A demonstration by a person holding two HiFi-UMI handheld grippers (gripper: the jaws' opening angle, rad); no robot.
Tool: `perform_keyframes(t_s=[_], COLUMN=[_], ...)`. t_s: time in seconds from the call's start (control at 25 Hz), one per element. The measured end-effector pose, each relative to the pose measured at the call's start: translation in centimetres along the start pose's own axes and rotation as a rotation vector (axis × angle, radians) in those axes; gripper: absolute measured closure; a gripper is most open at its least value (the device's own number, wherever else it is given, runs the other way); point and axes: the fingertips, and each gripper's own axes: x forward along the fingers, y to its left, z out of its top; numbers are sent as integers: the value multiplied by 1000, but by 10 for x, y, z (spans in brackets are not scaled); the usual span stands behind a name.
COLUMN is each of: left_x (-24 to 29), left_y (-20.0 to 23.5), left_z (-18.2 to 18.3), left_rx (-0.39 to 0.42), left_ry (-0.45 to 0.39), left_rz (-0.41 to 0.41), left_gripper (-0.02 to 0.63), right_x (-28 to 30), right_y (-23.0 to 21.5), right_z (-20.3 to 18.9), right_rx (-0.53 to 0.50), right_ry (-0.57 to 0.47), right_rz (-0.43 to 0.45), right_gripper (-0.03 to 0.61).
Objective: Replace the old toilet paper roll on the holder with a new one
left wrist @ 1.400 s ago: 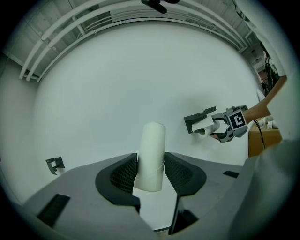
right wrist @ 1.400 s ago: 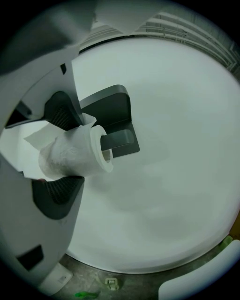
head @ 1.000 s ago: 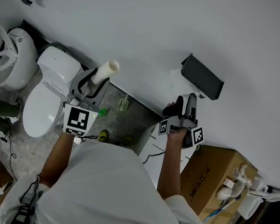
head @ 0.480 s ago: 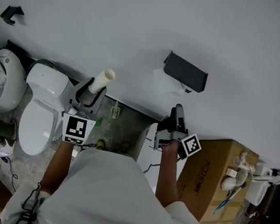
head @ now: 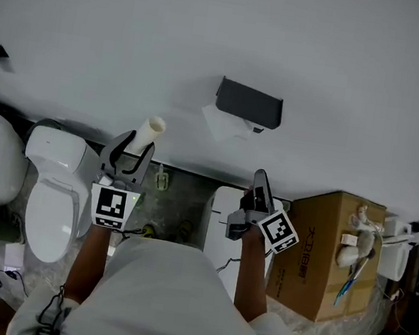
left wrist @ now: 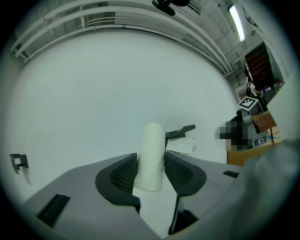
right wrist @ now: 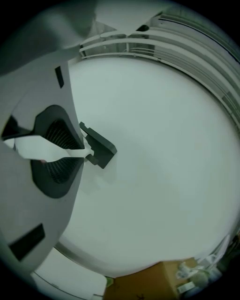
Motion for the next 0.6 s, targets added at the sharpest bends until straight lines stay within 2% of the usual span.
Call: perform_keyframes(t_s=[0.4, 0.6], left_x=[5, 7], left_y=[-7, -7], left_z=[11, 19], left_rx=[-57, -86], left_ry=[-27, -49], left_rz=[-38, -50], left_gripper=[411, 413], right_x=[-25, -29], right_y=[19, 30], right_z=[19, 23], right_rx=[-399, -530], right_ry=[-34, -40], right_rz=[-83, -98], right_gripper=[578, 577])
